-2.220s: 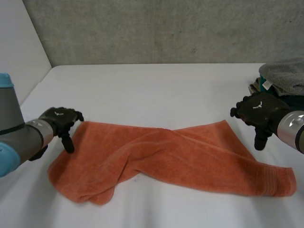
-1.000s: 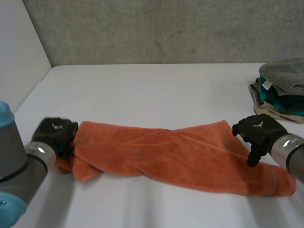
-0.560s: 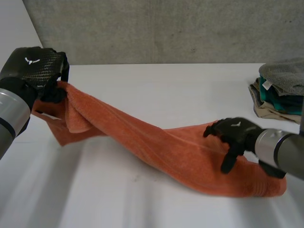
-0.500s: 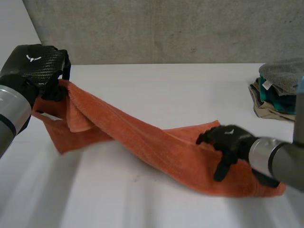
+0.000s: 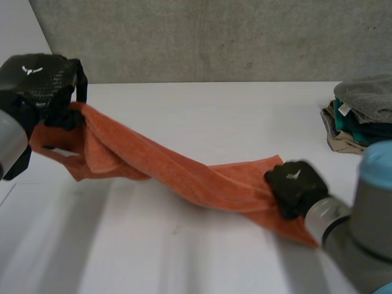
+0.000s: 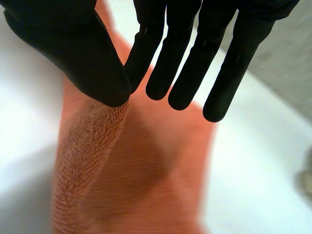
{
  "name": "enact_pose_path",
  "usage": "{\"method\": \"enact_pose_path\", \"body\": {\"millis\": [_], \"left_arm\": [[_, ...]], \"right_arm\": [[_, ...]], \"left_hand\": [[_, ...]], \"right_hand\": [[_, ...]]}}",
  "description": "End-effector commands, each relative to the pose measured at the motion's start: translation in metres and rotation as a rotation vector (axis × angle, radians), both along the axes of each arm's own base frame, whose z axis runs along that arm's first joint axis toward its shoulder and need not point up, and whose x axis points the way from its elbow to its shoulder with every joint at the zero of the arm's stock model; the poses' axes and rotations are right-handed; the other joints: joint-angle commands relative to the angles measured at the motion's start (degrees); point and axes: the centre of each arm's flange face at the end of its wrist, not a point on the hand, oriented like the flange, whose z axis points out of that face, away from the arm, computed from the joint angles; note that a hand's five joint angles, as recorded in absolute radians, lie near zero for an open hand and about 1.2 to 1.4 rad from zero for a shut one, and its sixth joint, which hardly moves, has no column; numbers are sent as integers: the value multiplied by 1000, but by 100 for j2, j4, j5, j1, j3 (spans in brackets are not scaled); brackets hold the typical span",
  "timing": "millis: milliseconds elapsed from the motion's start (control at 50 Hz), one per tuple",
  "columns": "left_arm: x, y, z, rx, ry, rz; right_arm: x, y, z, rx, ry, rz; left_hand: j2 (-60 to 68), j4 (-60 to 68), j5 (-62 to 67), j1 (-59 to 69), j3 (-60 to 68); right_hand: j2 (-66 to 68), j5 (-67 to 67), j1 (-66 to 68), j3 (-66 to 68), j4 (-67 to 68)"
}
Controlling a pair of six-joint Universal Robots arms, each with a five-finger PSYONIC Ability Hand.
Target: Fold the laundry.
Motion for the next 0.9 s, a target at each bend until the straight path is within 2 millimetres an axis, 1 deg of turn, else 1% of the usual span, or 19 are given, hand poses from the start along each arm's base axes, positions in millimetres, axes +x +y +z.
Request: {"method": "enact_pose_path", "body": {"millis": [20, 40, 120, 160, 220, 320, 380, 400, 440, 480, 500, 540, 560, 620, 660, 680, 740, 820, 900], "left_arm": [[9, 27, -12, 129, -47, -46], [10, 32, -16, 166, -48, -68], [8, 39, -25, 228, -52, -118], [8, 39, -28, 234, -49, -123], [8, 24, -34, 229, -39, -94], [1, -27, -59, 220, -37, -34], [-4, -51, -75, 217, -40, -18], [-8, -69, -86, 208, -40, -3], [-13, -87, -97, 199, -45, 10], [-17, -109, -115, 201, -44, 40], [-19, -115, -120, 207, -45, 50], [-20, -125, -131, 228, -59, 66], [-22, -131, -140, 247, -73, 79], [-24, -132, -138, 256, -102, 108], [-21, -130, -138, 263, -119, 129], [-17, -128, -134, 260, -126, 143], [-11, -117, -124, 250, -135, 132], [-6, -99, -130, 278, -178, 74], [-6, -89, -146, 305, -207, -3]], "right_arm": [[-26, -23, 75, -196, 167, 27], [-28, -30, 91, -232, 174, 43], [-29, -48, 124, -274, 123, 49], [-25, -60, 123, -258, 94, 55], [-9, -81, 116, -235, 42, 82], [32, -114, 79, -195, 8, 112], [45, -131, 57, -198, 1, 98], [52, -145, 42, -222, -9, 84], [59, -157, 27, -253, -19, 69], [67, -175, 8, -322, -41, 39], [69, -180, 2, -347, -47, 26], [70, -189, -4, -401, -57, -13], [70, -196, -4, -462, -68, -56], [67, -199, 5, -540, -91, -121], [64, -197, 16, -563, -104, -138], [60, -191, 30, -575, -113, -137], [48, -174, 48, -536, -98, -121], [38, -142, 47, -408, -38, -61], [29, -109, 30, -224, 34, 0]], "left_hand": [[1159, 1129, 1372, 1472, 1195], [1159, 1129, 1372, 1472, 1195], [1159, 1129, 1372, 1472, 1195], [1159, 1129, 1372, 1472, 1195], [1159, 1129, 1372, 1472, 1195], [1159, 1129, 1372, 1472, 1195], [1159, 1129, 1372, 1472, 1195], [1159, 1129, 1372, 1472, 1195], [1159, 1129, 1372, 1472, 1195], [443, 413, 656, 756, 479], [-129, -159, 84, 185, -93], [-2157, -2187, -1944, -1844, -2122], [-4001, -4032, -3788, -3688, -3966], [-5841, -5871, -5628, -5528, -5805], [-5841, -5871, -5628, -5528, -5805], [-5841, -5871, -5628, -5528, -5805], [-5841, -5871, -5628, -5528, -5805], [-5569, -5599, -5356, -5256, -5533], [-4980, -5010, -4766, -4666, -4944]], "right_hand": [[1275, 1361, 1568, 1213, 1169], [1275, 1361, 1568, 1213, 1169], [1275, 1361, 1568, 1213, 1169], [1275, 1361, 1568, 1213, 1169], [1275, 1361, 1568, 1213, 1169], [1275, 1361, 1568, 1213, 1169], [1275, 1361, 1568, 1213, 1169], [1275, 1361, 1568, 1213, 1169], [1275, 1361, 1568, 1213, 1169], [1275, 1361, 1568, 1213, 1169], [656, 743, 950, 595, 551], [-3217, -3131, -2924, -3279, -3323], [-5725, -5639, -5432, -5787, -5831], [-5725, -5639, -5432, -5787, -5831], [-5725, -5639, -5432, -5787, -5831], [-5725, -5639, -5432, -5787, -5831], [-5725, -5639, -5432, -5787, -5831], [-5725, -5639, -5432, -5787, -5831], [-5725, -5639, -5432, -5787, -5831]]}}
